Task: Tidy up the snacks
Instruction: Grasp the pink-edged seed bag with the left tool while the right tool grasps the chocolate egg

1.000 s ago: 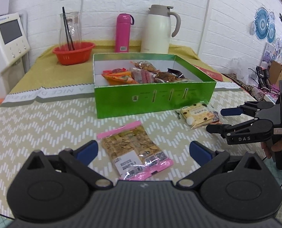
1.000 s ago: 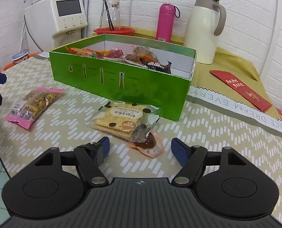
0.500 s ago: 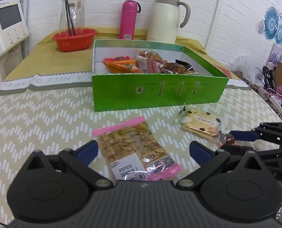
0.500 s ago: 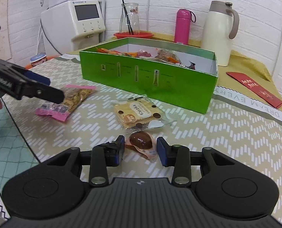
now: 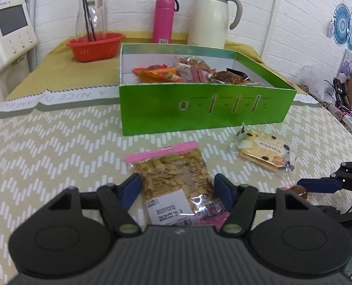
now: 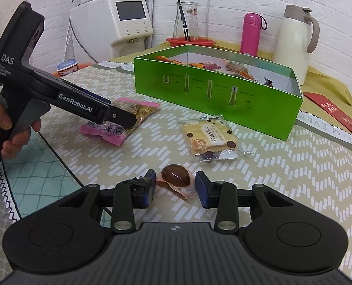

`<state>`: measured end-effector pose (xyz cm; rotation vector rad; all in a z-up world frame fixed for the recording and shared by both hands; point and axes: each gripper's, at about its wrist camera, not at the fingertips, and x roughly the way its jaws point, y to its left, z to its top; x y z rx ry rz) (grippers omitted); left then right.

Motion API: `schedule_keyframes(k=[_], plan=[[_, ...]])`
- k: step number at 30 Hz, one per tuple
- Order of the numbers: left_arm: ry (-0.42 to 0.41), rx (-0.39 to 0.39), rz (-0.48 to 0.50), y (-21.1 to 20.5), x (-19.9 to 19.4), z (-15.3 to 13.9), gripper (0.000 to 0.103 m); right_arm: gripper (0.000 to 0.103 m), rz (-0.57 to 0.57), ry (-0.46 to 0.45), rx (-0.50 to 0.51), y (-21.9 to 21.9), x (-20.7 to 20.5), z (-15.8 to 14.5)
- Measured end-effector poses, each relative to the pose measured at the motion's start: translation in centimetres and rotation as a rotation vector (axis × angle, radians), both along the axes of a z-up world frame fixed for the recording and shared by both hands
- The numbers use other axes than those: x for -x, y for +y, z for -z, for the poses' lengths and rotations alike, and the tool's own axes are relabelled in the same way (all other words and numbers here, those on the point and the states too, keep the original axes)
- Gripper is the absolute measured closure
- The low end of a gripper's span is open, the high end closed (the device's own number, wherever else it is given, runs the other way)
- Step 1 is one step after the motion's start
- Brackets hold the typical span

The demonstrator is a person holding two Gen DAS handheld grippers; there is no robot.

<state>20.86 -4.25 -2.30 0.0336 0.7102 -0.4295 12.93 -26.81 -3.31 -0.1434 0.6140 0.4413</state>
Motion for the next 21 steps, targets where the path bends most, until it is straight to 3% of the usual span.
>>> schedule_keyframes(k=[9, 17, 19, 20, 21], plan=[[-0.024, 0.038, 0.041, 0.5, 1.6, -1.5, 0.078, 0.038, -0.005, -0.031, -0.010, 0.9, 0.4, -1.2], [-0.048, 0.022, 0.071, 0.3, 2.6, -2.4, 0.082, 0.038, 0.002, -0.072, -0.017, 1.0, 1.0, -2.5], [-0.050, 0.005, 0.071, 0.2, 2.8, -2.2, 0.075, 0.038, 0.006, -0.073, -0.022, 0.9, 1.0, -2.5], [-0.047, -0.008, 0.068, 0.1, 2.8, -2.1, 0.043, 0.038, 0.007, -0.071, -0.021, 0.9, 1.0, -2.5], [-0.051, -0.022, 0.067, -0.1, 3.0, -2.1, 0.037, 0.038, 0.007, -0.069, -0.020, 0.9, 1.1, -2.4]])
